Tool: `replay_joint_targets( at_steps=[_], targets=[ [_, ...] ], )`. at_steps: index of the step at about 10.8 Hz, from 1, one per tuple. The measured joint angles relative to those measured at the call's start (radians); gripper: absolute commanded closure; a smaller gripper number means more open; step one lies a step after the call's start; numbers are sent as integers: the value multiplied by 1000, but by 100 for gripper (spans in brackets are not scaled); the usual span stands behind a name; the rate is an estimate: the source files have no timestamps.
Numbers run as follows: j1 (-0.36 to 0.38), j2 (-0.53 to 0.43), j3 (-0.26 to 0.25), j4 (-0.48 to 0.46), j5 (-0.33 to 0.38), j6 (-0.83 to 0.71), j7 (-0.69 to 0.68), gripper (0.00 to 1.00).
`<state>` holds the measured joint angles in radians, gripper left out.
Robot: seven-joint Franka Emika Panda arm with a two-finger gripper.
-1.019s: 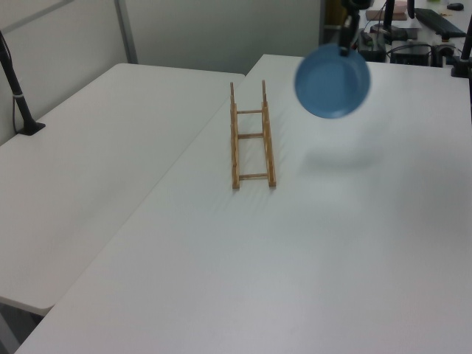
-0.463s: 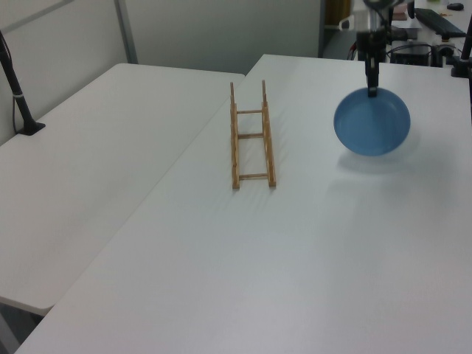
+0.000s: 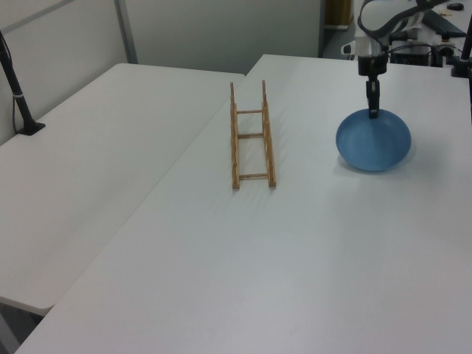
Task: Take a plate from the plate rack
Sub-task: 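Carry the blue plate away from the rack and lower it flat onto the table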
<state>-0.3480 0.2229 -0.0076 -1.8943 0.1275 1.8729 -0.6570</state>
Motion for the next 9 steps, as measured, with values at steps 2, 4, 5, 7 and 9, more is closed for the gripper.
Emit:
replay_joint_targets(
  at_steps=[2, 4, 5, 7, 9],
  targets=[
    [-5, 17, 0, 0, 0, 6, 0, 11],
    [-5, 16, 0, 9, 0, 6, 0, 0],
    [-5, 10, 0, 22, 0, 6, 1, 0],
    [-4, -28, 1, 76, 55, -34, 22, 0],
    [4, -103, 7, 150, 95, -121, 116, 0]
  ],
)
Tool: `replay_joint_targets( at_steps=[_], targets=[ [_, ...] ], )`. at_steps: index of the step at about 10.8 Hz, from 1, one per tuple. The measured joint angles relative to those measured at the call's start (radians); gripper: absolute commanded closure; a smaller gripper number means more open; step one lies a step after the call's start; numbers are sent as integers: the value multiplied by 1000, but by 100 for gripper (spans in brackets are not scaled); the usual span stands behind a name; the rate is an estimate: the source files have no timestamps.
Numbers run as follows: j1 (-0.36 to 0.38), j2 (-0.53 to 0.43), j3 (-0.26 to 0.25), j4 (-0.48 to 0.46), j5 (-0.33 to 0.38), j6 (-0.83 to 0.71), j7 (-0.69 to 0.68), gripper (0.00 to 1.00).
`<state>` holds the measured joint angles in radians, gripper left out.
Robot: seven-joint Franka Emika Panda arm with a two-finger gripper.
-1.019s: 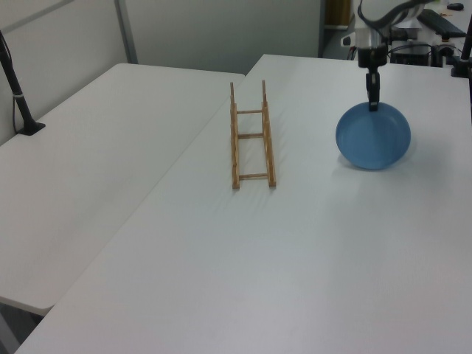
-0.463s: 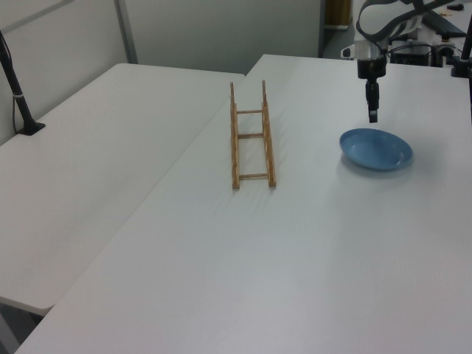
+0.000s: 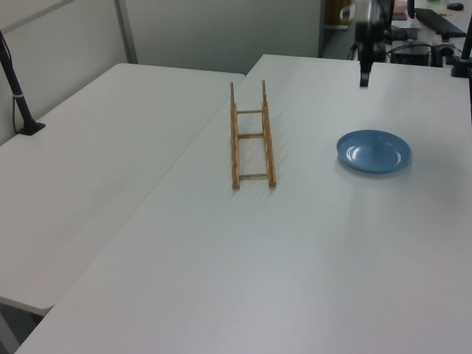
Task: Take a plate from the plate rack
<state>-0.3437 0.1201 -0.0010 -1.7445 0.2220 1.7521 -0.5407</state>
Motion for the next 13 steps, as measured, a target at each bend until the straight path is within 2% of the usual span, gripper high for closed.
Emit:
replay_joint_targets(
  at_steps=[3, 5, 7, 10, 13],
  targets=[
    [78, -102, 3, 68, 15, -89, 372, 0],
    [144, -151, 3, 91, 12, -133, 546, 0],
    [203, -193, 1, 94, -55, -167, 676, 0],
    [260, -202, 2, 94, -181, -147, 707, 0],
    [263, -187, 1, 94, -207, -70, 638, 0]
  ],
)
